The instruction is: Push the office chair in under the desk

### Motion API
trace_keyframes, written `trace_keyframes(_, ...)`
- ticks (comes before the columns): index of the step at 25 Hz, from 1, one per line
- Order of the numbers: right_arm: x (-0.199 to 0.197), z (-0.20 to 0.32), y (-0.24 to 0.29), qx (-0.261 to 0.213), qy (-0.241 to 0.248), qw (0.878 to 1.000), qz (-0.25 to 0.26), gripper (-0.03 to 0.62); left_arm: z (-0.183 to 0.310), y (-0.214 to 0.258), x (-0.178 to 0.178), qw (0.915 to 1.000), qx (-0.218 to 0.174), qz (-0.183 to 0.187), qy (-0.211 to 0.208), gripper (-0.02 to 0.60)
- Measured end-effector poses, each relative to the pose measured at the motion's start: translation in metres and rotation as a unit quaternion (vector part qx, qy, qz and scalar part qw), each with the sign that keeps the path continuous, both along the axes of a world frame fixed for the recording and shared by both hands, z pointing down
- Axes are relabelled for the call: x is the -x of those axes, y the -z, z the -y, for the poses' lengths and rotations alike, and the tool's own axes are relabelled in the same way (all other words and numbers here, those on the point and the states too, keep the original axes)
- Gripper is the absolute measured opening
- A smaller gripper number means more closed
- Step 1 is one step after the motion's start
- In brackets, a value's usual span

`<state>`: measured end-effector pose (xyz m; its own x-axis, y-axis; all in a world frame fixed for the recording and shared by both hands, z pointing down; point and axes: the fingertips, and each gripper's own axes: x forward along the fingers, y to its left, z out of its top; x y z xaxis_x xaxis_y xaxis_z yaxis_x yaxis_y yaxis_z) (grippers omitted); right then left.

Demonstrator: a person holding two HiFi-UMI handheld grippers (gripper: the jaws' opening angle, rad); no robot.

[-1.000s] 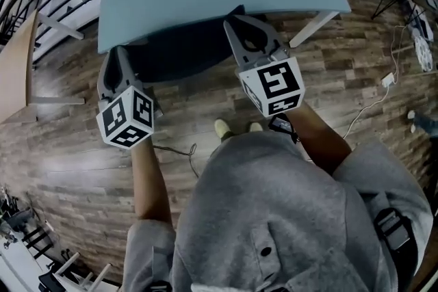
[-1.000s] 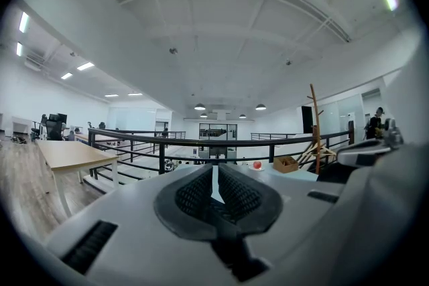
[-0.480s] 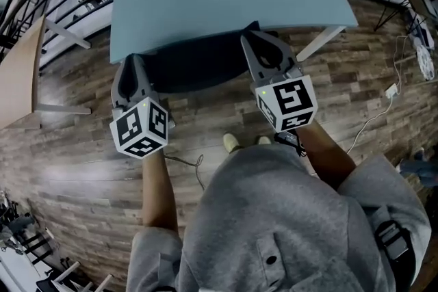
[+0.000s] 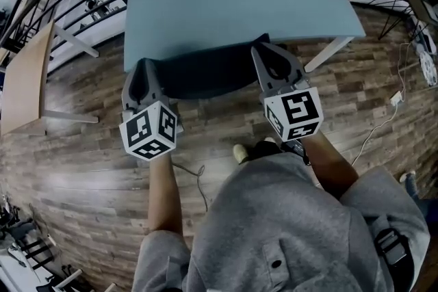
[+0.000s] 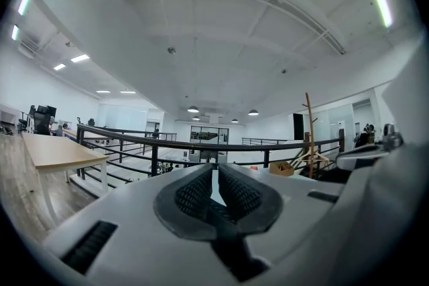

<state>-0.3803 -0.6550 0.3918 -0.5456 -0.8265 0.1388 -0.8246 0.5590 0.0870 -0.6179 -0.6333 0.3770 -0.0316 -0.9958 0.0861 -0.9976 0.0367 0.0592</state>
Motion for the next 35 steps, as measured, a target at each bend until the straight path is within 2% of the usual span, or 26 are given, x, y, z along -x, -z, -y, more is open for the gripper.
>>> trace_keyframes(6,0.014,-0.001,0.001,0.004,0.002,1.0,-0.004,0.037,0.004,0.0,0.014,1.0,0.004,-0.001,-0.003,0.034)
trace_keyframes(10,0.018,0.002,0.001,0.004,-0.014,1.0,-0.003,0.037,0.006,0.001,0.019,0.9999,0.002,-0.001,-0.011,0.035)
trace_keyframes(15,0.018,0.001,0.002,0.012,-0.012,1.0,-0.003,0.037,0.005,0.002,0.019,0.9999,0.003,-0.002,-0.009,0.035)
trace_keyframes(20,0.028,0.006,0.003,-0.001,0.003,1.0,-0.002,0.037,0.01,0.003,0.027,0.9999,0.003,0.005,-0.015,0.035)
trace_keyframes(28,0.028,0.004,-0.004,0.001,0.02,1.0,0.01,0.037,0.007,-0.001,0.024,0.9988,-0.002,-0.008,-0.048,0.035)
trace_keyframes(35,0.02,0.011,-0.01,0.036,0.022,0.999,-0.021,0.037,0.01,-0.005,0.022,0.9967,0.016,-0.01,-0.079,0.035)
